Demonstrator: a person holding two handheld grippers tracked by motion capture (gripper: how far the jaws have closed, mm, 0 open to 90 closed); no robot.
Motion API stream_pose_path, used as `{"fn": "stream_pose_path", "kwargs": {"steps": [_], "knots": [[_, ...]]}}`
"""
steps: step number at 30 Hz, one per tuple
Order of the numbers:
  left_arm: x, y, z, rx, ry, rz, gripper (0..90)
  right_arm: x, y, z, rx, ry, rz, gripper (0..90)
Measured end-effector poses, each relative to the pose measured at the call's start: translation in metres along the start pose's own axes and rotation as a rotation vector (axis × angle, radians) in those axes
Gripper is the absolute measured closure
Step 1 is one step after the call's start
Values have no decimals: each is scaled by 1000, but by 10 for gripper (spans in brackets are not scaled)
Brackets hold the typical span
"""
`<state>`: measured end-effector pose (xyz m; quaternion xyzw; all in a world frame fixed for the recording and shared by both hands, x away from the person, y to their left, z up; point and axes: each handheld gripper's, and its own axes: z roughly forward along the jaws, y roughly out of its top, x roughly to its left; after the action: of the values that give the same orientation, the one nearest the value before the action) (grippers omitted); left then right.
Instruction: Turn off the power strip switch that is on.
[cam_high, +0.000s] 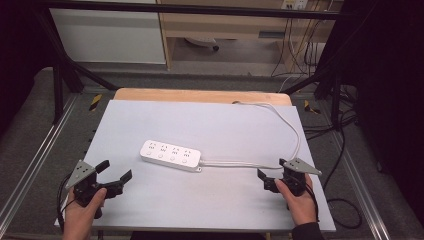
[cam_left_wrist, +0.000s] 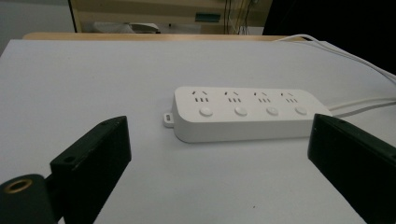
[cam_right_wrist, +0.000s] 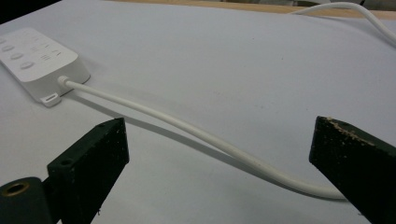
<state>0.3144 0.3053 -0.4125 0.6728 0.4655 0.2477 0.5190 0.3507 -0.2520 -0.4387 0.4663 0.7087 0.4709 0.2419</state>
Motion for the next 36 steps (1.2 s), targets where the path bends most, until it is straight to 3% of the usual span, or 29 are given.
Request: {"fn": "stream_pose_path", "kwargs": {"steps": [14, 19, 28, 36], "knots": [[-7, 2, 2, 8, -19, 8, 62, 4, 2, 2, -3, -17, -17, 45], [-12, 4, 2, -7, -46, 12, 85, 4, 2, 2, 11, -19, -7, 50], [-21, 5, 10, -7, -89, -24, 90, 12, 4, 3, 8, 7, -19, 39], [-37, 20, 21, -9, -123, -33, 90, 14, 4, -2, 1, 22, -26, 35]]}}
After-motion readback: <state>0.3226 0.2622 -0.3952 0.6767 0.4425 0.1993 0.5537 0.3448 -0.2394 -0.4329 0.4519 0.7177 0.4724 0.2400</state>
